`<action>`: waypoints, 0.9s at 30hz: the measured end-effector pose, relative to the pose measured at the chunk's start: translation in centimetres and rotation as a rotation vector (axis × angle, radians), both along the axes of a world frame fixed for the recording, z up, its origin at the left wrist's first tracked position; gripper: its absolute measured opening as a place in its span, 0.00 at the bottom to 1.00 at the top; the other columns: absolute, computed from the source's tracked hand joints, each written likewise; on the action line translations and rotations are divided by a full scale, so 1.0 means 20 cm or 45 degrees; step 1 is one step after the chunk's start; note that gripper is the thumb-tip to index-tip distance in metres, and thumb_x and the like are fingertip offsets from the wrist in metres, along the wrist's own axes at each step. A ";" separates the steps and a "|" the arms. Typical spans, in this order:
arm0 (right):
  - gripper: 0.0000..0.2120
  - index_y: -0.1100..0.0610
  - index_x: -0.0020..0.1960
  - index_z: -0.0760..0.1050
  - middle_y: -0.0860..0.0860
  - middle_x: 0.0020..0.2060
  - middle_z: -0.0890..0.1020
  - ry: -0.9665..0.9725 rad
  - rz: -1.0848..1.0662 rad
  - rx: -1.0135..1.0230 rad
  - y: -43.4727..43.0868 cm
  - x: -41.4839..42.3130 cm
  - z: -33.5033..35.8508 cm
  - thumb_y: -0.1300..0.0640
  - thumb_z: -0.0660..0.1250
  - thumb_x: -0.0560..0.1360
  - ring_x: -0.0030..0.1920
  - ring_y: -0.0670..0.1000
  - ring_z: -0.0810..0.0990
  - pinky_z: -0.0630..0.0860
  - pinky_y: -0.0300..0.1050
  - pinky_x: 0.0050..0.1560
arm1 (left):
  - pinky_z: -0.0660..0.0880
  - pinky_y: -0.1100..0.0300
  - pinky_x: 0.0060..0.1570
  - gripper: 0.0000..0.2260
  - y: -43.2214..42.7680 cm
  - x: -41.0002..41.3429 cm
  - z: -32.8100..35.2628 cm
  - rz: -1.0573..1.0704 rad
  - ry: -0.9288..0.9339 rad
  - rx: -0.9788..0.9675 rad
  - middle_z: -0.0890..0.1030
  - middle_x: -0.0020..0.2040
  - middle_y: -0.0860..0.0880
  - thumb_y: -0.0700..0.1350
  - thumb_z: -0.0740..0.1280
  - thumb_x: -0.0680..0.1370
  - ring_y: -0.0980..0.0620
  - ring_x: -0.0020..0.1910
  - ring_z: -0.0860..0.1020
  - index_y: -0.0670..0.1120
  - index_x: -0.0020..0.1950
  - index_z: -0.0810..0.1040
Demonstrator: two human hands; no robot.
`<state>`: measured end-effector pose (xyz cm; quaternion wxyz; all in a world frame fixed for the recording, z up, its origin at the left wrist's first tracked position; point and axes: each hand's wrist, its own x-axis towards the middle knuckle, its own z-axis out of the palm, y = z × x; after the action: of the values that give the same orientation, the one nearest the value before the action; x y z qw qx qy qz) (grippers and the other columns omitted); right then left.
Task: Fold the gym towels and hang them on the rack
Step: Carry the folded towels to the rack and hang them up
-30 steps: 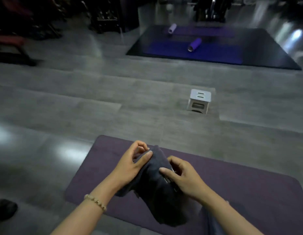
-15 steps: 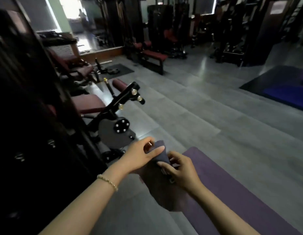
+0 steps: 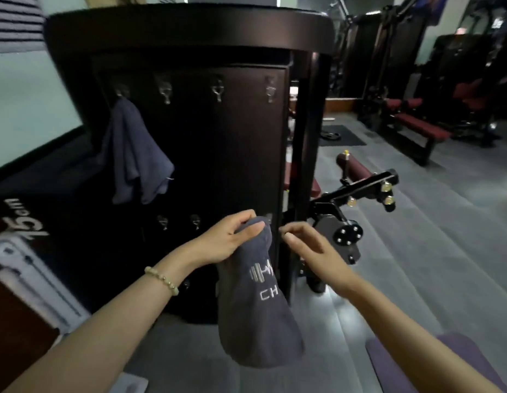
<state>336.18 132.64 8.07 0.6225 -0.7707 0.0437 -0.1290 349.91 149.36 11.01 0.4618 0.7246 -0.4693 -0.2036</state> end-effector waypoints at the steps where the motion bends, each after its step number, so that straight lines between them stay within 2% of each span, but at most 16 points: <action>1: 0.20 0.49 0.61 0.75 0.45 0.59 0.79 0.038 0.081 -0.062 0.03 0.13 0.06 0.40 0.65 0.74 0.62 0.40 0.74 0.69 0.41 0.64 | 0.68 0.61 0.40 0.14 0.10 0.06 0.04 0.027 -0.010 0.004 0.71 0.36 0.50 0.52 0.61 0.80 0.55 0.36 0.70 0.42 0.42 0.70; 3: 0.23 0.44 0.65 0.72 0.41 0.62 0.76 0.118 0.285 -0.212 0.08 0.29 0.15 0.36 0.64 0.73 0.66 0.39 0.71 0.66 0.43 0.68 | 0.69 0.65 0.39 0.12 0.21 0.12 0.11 0.018 -0.032 0.035 0.72 0.35 0.53 0.54 0.60 0.80 0.58 0.36 0.70 0.48 0.41 0.71; 5: 0.21 0.49 0.60 0.76 0.44 0.57 0.80 0.136 0.514 -0.308 0.20 0.47 0.23 0.38 0.63 0.74 0.61 0.43 0.76 0.70 0.44 0.65 | 0.69 0.68 0.38 0.11 0.33 0.20 0.19 0.070 -0.028 0.026 0.71 0.35 0.56 0.53 0.60 0.80 0.60 0.35 0.70 0.49 0.41 0.70; 7: 0.20 0.59 0.55 0.78 0.50 0.50 0.82 0.091 0.634 -0.303 0.30 0.62 0.30 0.43 0.63 0.75 0.53 0.47 0.80 0.75 0.45 0.59 | 0.69 0.69 0.38 0.11 0.45 0.28 0.27 0.157 -0.006 -0.007 0.72 0.34 0.57 0.52 0.60 0.79 0.61 0.35 0.71 0.46 0.42 0.70; 9: 0.19 0.66 0.50 0.76 0.52 0.44 0.81 0.070 0.732 -0.273 0.37 0.75 0.36 0.47 0.63 0.76 0.46 0.47 0.80 0.77 0.43 0.50 | 0.69 0.69 0.39 0.10 0.56 0.37 0.34 0.209 0.014 -0.042 0.72 0.35 0.57 0.52 0.60 0.78 0.62 0.36 0.72 0.46 0.42 0.70; 10: 0.19 0.67 0.49 0.74 0.51 0.42 0.81 0.081 0.791 -0.259 0.40 0.81 0.37 0.49 0.63 0.77 0.45 0.46 0.80 0.76 0.40 0.47 | 0.69 0.70 0.38 0.10 0.61 0.41 0.36 0.230 0.024 -0.048 0.73 0.35 0.58 0.51 0.60 0.78 0.62 0.36 0.72 0.46 0.41 0.70; 12: 0.19 0.69 0.50 0.72 0.52 0.43 0.81 0.116 0.894 -0.229 0.45 0.92 0.41 0.51 0.62 0.78 0.45 0.47 0.80 0.76 0.39 0.46 | 0.69 0.69 0.37 0.10 0.69 0.49 0.39 0.252 0.049 -0.052 0.72 0.34 0.56 0.51 0.61 0.78 0.62 0.34 0.72 0.46 0.41 0.69; 14: 0.15 0.66 0.50 0.71 0.52 0.44 0.80 0.170 0.957 -0.139 0.50 1.02 0.46 0.52 0.62 0.78 0.46 0.48 0.80 0.76 0.39 0.46 | 0.70 0.69 0.36 0.11 0.77 0.58 0.39 0.289 0.106 -0.071 0.74 0.35 0.55 0.51 0.63 0.76 0.61 0.35 0.73 0.46 0.40 0.69; 16: 0.10 0.61 0.48 0.71 0.52 0.43 0.79 0.210 0.988 -0.101 0.54 1.13 0.52 0.52 0.63 0.78 0.44 0.48 0.80 0.76 0.40 0.46 | 0.71 0.68 0.36 0.13 0.84 0.68 0.40 0.334 0.122 -0.061 0.76 0.36 0.52 0.53 0.66 0.77 0.59 0.36 0.75 0.46 0.40 0.69; 20: 0.12 0.56 0.39 0.67 0.48 0.34 0.75 0.243 0.892 -0.254 0.64 1.32 0.63 0.53 0.64 0.78 0.36 0.44 0.76 0.74 0.36 0.38 | 0.73 0.61 0.40 0.15 0.95 0.93 0.43 0.375 -0.012 0.053 0.77 0.38 0.45 0.57 0.72 0.70 0.52 0.38 0.75 0.48 0.41 0.73; 22: 0.12 0.55 0.37 0.67 0.45 0.31 0.75 0.215 0.820 -0.296 0.68 1.40 0.67 0.54 0.64 0.78 0.33 0.41 0.75 0.73 0.34 0.35 | 0.76 0.57 0.47 0.15 0.99 1.05 0.48 0.348 -0.094 0.149 0.82 0.42 0.47 0.58 0.73 0.70 0.53 0.41 0.79 0.48 0.45 0.75; 24: 0.10 0.55 0.39 0.69 0.44 0.31 0.76 0.156 0.747 -0.330 0.71 1.46 0.70 0.53 0.65 0.77 0.33 0.40 0.76 0.72 0.34 0.34 | 0.78 0.58 0.51 0.14 1.01 1.14 0.55 0.269 -0.154 0.244 0.84 0.46 0.51 0.58 0.72 0.71 0.56 0.46 0.82 0.51 0.50 0.78; 27: 0.10 0.59 0.47 0.69 0.52 0.38 0.77 0.061 0.638 -0.264 0.71 1.54 0.74 0.54 0.66 0.75 0.39 0.48 0.77 0.75 0.40 0.39 | 0.78 0.64 0.41 0.14 1.00 1.25 0.65 0.166 -0.194 0.257 0.84 0.40 0.51 0.54 0.72 0.73 0.57 0.39 0.83 0.48 0.53 0.76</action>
<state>366.91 146.86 22.77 0.5517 -0.8198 -0.1470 0.0435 374.99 169.43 24.03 0.3619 0.8097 -0.4319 -0.1638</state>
